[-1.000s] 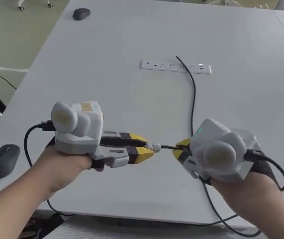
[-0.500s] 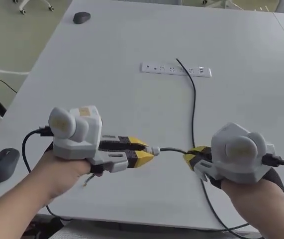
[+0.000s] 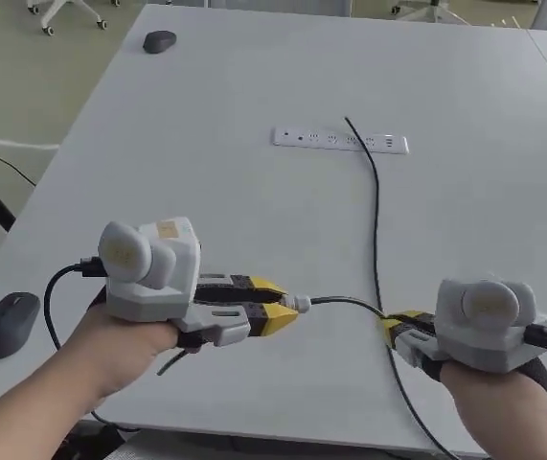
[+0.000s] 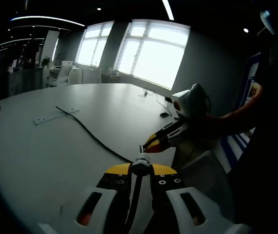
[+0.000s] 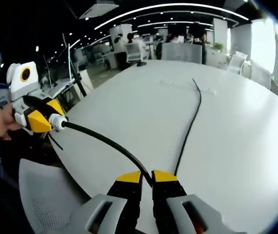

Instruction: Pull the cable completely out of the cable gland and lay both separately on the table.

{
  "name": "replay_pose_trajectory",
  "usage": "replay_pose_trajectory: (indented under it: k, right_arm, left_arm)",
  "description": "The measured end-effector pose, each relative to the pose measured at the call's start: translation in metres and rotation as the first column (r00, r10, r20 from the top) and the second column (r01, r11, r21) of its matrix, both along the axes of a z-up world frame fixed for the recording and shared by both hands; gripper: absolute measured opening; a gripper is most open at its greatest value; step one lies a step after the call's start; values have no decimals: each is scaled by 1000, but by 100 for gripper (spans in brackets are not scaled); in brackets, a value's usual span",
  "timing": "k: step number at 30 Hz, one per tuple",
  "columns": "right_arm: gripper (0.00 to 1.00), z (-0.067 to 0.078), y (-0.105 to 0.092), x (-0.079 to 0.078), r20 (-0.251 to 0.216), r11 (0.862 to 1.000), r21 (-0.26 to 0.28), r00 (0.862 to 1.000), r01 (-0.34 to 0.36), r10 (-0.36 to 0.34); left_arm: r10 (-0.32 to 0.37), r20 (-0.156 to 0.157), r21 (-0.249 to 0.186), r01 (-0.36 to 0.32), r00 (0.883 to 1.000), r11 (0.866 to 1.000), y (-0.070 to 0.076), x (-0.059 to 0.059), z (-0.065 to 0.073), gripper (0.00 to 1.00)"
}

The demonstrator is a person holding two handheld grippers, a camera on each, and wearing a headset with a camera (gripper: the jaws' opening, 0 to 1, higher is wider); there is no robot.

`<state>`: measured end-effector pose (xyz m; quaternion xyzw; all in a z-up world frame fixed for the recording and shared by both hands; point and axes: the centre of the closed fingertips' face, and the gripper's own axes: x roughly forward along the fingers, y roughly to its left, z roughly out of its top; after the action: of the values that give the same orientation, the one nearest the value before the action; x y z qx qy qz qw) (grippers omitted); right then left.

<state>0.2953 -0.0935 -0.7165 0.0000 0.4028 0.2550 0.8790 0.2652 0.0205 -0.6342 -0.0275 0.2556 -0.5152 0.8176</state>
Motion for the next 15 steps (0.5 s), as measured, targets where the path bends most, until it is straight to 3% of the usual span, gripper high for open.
replay_pose_trajectory:
  k: [2, 5, 9, 10, 15]
  right_arm:
    - [2, -2, 0, 0, 5, 1000, -10, 1000, -11, 11]
    - [2, 2, 0, 0, 48, 998, -55, 998, -34, 37]
    - [3, 5, -2, 1, 70, 996, -68, 996, -49, 53]
    - [3, 9, -3, 5, 112, 995, -79, 992, -55, 64]
    - [4, 12, -6, 6, 161, 983, -153, 979, -99, 124]
  left_arm:
    - [3, -1, 3, -3, 1000, 1000, -1, 0, -1, 15]
    - [4, 2, 7, -4, 1000, 1000, -1, 1, -2, 15]
    - [2, 3, 7, -2, 1000, 1000, -1, 0, -2, 15]
    - [3, 4, 6, -3, 1000, 1000, -1, 0, -1, 15]
    - [3, 5, 5, -3, 1000, 1000, -1, 0, -1, 15]
